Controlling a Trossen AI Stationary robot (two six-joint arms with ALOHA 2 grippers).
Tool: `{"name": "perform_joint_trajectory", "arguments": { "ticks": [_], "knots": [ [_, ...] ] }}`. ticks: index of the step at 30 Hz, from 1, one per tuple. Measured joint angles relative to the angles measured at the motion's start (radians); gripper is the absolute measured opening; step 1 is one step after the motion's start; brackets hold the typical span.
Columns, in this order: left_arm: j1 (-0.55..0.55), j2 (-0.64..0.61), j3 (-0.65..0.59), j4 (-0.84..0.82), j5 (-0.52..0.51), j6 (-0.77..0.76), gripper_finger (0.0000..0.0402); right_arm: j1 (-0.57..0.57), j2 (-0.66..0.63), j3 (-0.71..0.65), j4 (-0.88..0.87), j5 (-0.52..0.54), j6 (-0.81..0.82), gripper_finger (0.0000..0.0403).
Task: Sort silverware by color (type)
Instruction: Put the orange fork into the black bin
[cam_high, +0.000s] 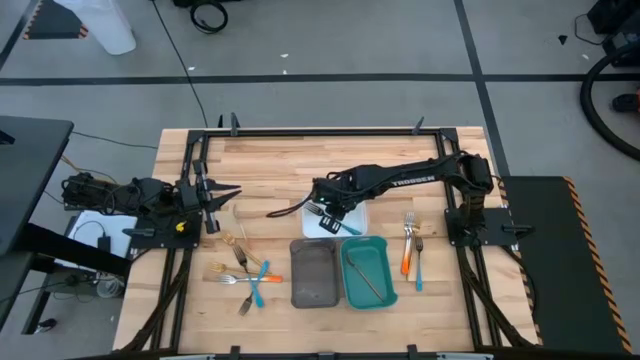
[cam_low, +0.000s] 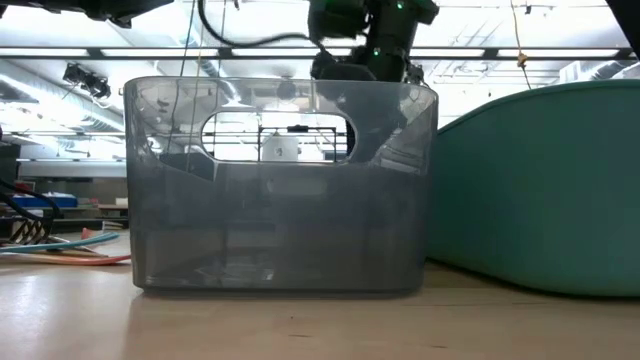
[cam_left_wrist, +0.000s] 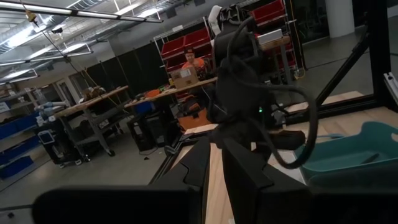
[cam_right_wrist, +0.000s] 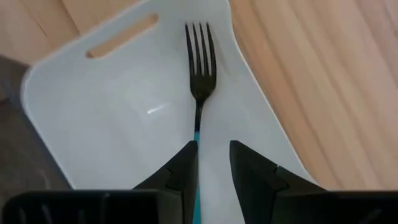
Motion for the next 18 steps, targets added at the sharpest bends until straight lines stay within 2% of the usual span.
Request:
{"name": "perform_joint_trajectory", "arguments": {
  "ticks": [10, 18],
  "knots": [
    [0.000, 0.000, 0.000, -0.001, 0.000, -0.002, 0.0050, 0.059, 0.000, 0.118, -0.233, 0.110, 0.030, 0.0103],
    [0.000, 0.000, 0.000, -0.001, 0.000, -0.003, 0.0050, 0.136, -0.016, 0.130, -0.420, 0.204, 0.134, 0.0103]
  ]
}}
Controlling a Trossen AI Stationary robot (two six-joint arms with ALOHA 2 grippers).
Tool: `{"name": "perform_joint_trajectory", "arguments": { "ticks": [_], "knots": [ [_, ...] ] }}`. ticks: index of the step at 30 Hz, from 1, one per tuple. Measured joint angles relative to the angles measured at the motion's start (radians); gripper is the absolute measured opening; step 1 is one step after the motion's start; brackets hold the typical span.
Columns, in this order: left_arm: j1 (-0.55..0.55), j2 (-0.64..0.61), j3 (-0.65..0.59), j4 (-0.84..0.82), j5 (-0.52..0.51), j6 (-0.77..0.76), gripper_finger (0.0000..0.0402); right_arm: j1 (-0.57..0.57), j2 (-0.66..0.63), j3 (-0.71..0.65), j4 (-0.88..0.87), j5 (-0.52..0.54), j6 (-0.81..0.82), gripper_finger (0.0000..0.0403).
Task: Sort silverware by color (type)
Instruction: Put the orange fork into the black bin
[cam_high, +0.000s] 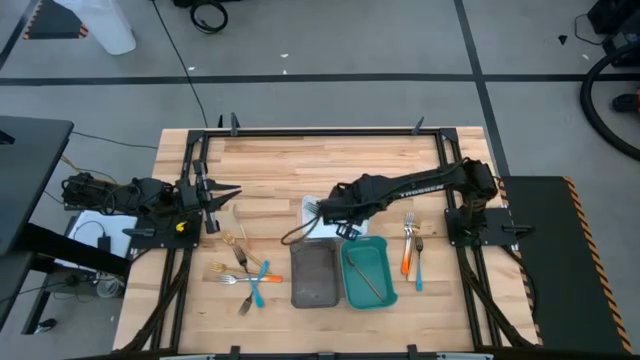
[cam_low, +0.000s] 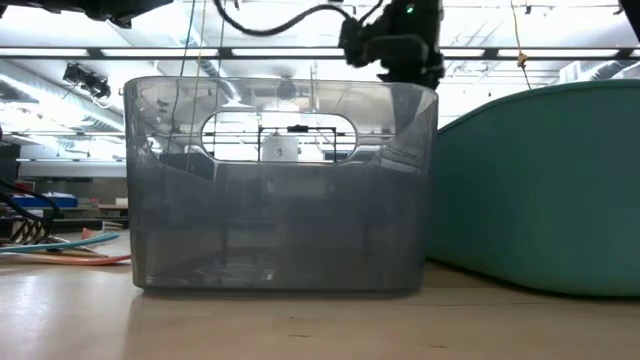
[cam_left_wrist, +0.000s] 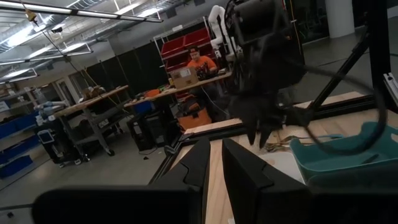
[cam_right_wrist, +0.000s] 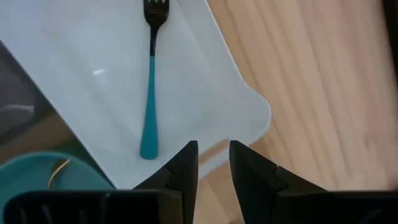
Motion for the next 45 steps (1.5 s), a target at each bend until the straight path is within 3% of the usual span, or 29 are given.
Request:
{"name": "perform_joint_trajectory", "arguments": {
  "ticks": [10, 21, 32, 45],
  "knots": [
    [0.000, 0.000, 0.000, 0.000, 0.000, 0.000, 0.0050, 0.090, -0.125, 0.000, -0.108, 0.112, 0.154, 0.0096],
    [0.000, 0.000, 0.000, 0.001, 0.000, 0.000, 0.0050, 0.103, -0.150, -0.023, -0.171, 0.047, 0.244, 0.0095],
    [0.000, 0.000, 0.000, 0.001, 0.000, 0.000, 0.0050, 0.073, -0.300, -0.306, -0.128, -0.149, 0.414, 0.0095],
    [0.000, 0.000, 0.000, 0.001, 0.000, 0.013, 0.0050, 0.070, -0.482, -0.702, 0.141, -0.290, 0.744, 0.0095]
  ]
}}
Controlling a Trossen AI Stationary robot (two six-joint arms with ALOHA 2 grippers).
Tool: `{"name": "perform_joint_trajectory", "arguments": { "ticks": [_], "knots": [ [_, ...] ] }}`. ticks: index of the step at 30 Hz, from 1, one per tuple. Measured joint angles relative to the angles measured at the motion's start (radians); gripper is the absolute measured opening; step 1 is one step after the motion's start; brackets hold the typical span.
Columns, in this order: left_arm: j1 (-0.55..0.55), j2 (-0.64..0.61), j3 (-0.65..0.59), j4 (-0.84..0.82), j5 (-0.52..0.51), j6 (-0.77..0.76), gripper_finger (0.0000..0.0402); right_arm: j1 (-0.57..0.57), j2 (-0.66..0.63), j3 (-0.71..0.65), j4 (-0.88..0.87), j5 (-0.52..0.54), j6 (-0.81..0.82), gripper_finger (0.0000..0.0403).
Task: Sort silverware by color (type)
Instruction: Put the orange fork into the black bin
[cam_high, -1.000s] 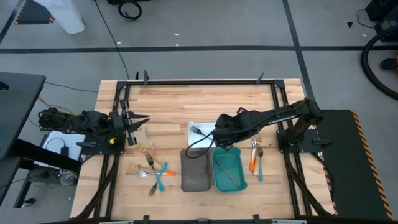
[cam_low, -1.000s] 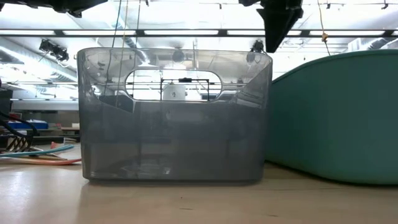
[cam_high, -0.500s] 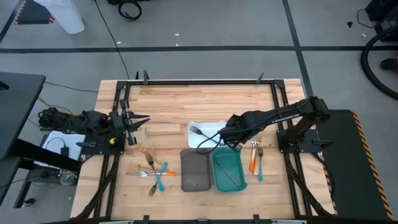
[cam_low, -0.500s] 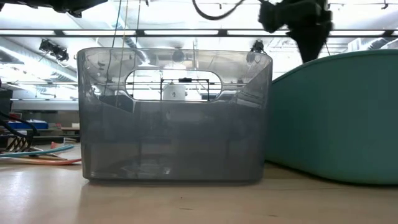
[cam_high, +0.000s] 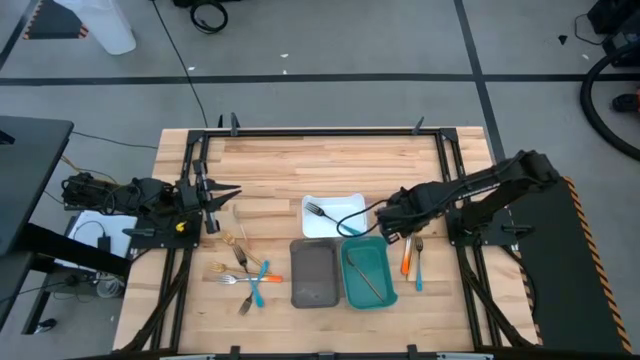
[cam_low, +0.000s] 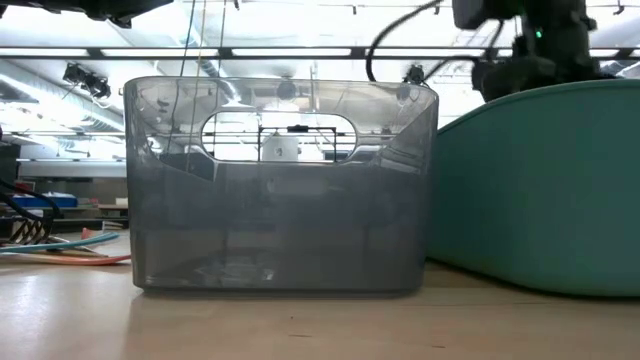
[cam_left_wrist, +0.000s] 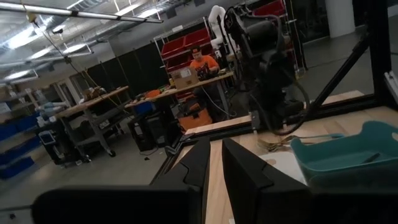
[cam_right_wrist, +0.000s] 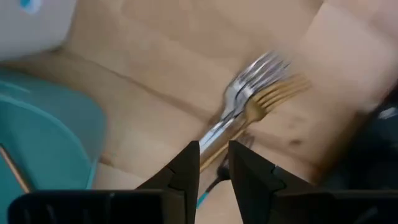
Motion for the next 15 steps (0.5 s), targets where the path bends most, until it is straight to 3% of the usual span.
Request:
{"name": "perform_joint_trajectory", "arguments": {
  "ticks": [3, 8, 12, 15],
  "knots": [
    [-0.001, 0.000, 0.009, -0.006, -0.022, 0.053, 0.0050, 0.000, -0.008, -0.063, 0.060, -0.049, 0.030, 0.0095],
    [-0.001, -0.004, 0.040, -0.005, -0.138, 0.003, 0.0050, 0.000, -0.008, -0.102, 0.085, -0.065, 0.009, 0.0095],
    [-0.002, 0.000, 0.040, -0.052, -0.121, -0.110, 0.0050, -0.036, -0.030, -0.097, 0.080, -0.069, -0.066, 0.0095],
    [-0.002, 0.000, 0.040, -0.143, -0.024, -0.216, 0.0050, -0.066, -0.063, -0.071, 0.063, -0.016, -0.129, 0.0095]
  ]
}}
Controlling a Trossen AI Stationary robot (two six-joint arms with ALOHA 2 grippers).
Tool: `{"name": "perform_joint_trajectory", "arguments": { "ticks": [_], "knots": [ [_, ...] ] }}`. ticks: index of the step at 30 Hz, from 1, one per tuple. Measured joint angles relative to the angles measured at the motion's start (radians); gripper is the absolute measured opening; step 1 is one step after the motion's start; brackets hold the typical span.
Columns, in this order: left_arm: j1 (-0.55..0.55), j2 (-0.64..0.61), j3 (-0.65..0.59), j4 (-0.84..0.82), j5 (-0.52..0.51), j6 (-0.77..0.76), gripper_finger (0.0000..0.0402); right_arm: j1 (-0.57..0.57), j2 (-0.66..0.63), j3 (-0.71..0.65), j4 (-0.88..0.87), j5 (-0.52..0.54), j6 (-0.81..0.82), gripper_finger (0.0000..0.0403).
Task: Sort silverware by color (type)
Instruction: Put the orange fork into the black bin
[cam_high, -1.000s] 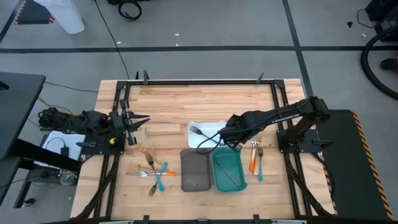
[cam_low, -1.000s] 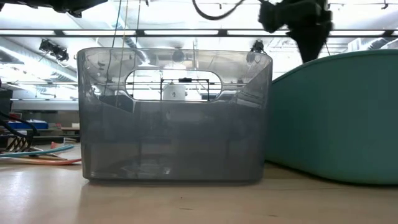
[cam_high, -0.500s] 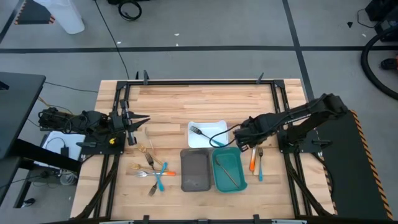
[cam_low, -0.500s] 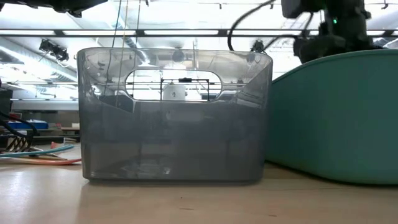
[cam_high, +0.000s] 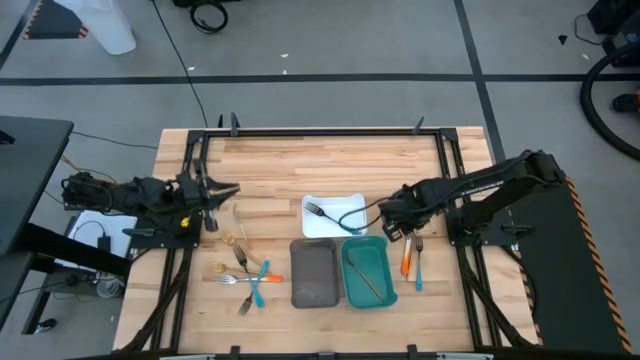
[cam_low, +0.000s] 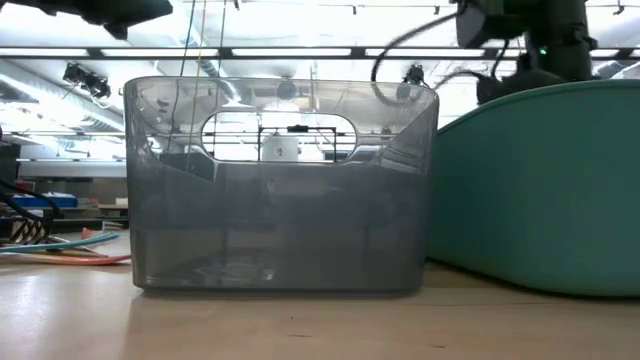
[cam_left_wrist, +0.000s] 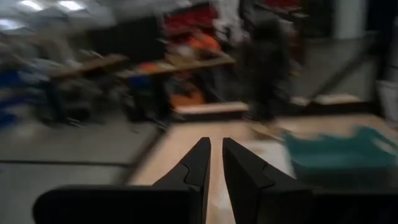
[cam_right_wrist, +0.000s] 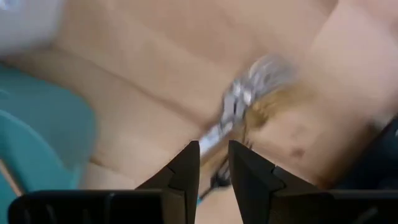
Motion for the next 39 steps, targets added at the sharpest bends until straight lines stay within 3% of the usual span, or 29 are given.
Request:
{"name": "perform_joint_trajectory", "arguments": {
  "ticks": [3, 7, 13, 18, 21, 25, 29, 32, 39],
  "knots": [
    [0.000, 0.001, 0.000, -0.089, 0.093, -0.105, 0.0050, -0.022, -0.032, 0.029, 0.002, 0.068, -0.060, 0.0095],
    [0.000, 0.043, 0.013, -0.162, 0.106, -0.244, 0.0050, -0.031, -0.066, 0.063, 0.010, 0.158, -0.131, 0.0095],
    [0.001, 0.260, 0.088, -0.379, 0.149, -0.386, 0.0050, -0.031, -0.076, 0.113, 0.063, 0.213, -0.253, 0.0095],
    [0.001, 0.426, 0.118, -0.511, 0.188, -0.319, 0.0050, -0.028, -0.075, 0.127, 0.131, 0.238, -0.330, 0.0095],
    [0.001, 0.507, 0.122, -0.505, 0.226, -0.292, 0.0050, -0.016, -0.075, 0.128, 0.168, 0.243, -0.362, 0.0095],
    [0.024, 0.613, 0.168, -0.548, 0.241, -0.357, 0.0058, 0.004, -0.075, 0.128, 0.183, 0.265, -0.386, 0.0095],
    [0.054, 0.735, 0.230, -0.601, 0.341, -0.377, 0.0086, 0.012, -0.075, 0.128, 0.201, 0.268, -0.405, 0.0095],
    [0.070, 0.833, 0.280, -0.698, 0.393, -0.324, 0.0105, 0.012, -0.075, 0.128, 0.225, 0.269, -0.421, 0.0095],
    [0.090, 1.002, 0.316, -0.812, 0.375, -0.141, 0.0114, 0.024, -0.075, 0.128, 0.275, 0.293, -0.472, 0.0095]
  ]
}}
